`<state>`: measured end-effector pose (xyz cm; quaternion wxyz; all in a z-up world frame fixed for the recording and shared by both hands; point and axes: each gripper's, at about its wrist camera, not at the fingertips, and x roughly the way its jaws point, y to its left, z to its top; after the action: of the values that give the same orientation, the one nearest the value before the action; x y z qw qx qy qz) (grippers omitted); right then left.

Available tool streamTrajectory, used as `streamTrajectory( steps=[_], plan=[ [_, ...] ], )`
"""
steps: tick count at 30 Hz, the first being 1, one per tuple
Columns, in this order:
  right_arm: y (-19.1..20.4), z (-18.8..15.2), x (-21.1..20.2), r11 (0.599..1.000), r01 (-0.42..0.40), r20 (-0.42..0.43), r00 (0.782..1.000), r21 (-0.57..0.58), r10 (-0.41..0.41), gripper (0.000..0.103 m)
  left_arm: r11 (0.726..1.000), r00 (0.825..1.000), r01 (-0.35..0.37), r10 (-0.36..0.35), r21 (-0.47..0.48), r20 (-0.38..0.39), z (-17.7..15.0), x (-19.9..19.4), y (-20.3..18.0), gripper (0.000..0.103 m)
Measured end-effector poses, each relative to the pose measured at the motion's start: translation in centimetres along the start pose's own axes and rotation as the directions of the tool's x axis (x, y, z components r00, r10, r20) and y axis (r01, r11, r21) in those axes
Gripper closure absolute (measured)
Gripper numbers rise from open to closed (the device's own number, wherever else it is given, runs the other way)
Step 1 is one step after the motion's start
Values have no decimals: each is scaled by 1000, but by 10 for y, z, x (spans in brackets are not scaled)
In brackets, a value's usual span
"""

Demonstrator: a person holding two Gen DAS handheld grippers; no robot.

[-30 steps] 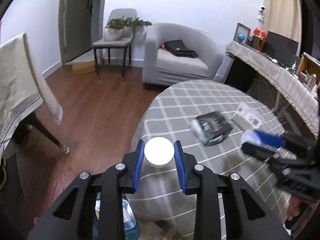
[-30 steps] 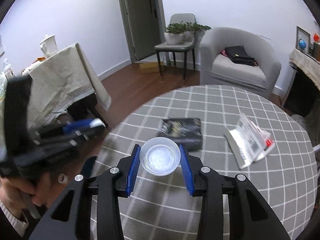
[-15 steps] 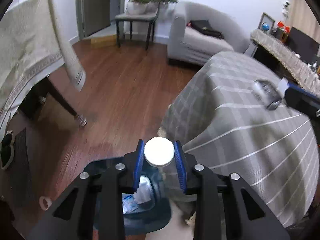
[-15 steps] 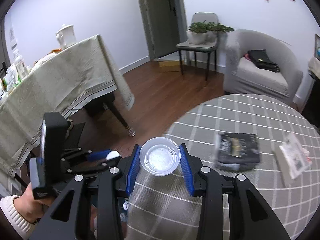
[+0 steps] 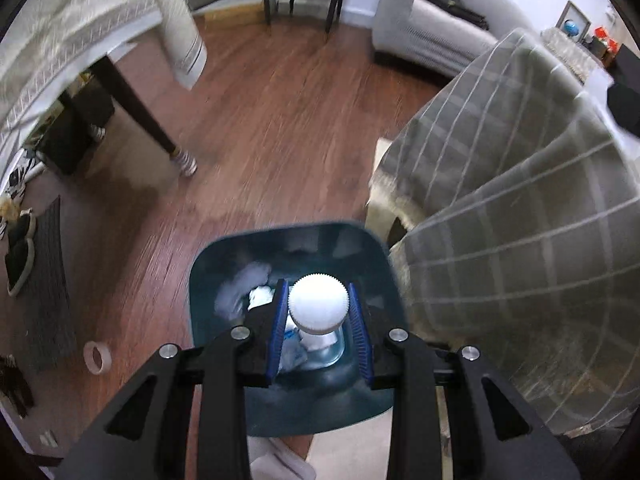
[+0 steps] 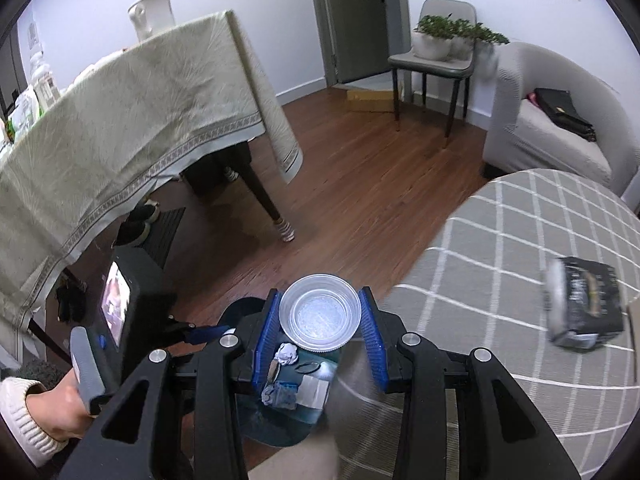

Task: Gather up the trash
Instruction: 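Carry the white lid and clear cup over the teal bin with both tools, then open the left tool over the bin while the right tool releases the cup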

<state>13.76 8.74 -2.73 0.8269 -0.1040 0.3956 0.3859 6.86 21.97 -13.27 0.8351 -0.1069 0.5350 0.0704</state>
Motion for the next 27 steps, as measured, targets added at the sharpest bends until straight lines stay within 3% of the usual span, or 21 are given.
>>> streamTrajectory(
  steps=[6, 14, 16, 21, 27],
  plan=[
    [15, 1, 13, 1000, -2, -23, 1000, -22, 2, 63, 1000, 993, 15, -16, -9, -116, -29, 27, 15, 71],
    [25, 5, 32, 999, -33, -53, 998, -6, 32, 63, 1000, 964, -12, 12, 1, -266, -68, 72, 29, 70],
    [30, 6, 36, 999, -39, -59, 998, -8, 39, 63, 1000, 956, -24, 20, -10, -293, -75, 83, 37, 65],
    [37, 5, 49, 999, -50, -83, 995, -8, 49, 63, 999, 954, -40, 38, -1, -297, -81, 88, 50, 57],
    [46, 0, 70, 999, -39, -123, 992, -14, 37, 63, 999, 977, -21, 14, -34, -213, -69, 65, 63, 54]
  ],
)
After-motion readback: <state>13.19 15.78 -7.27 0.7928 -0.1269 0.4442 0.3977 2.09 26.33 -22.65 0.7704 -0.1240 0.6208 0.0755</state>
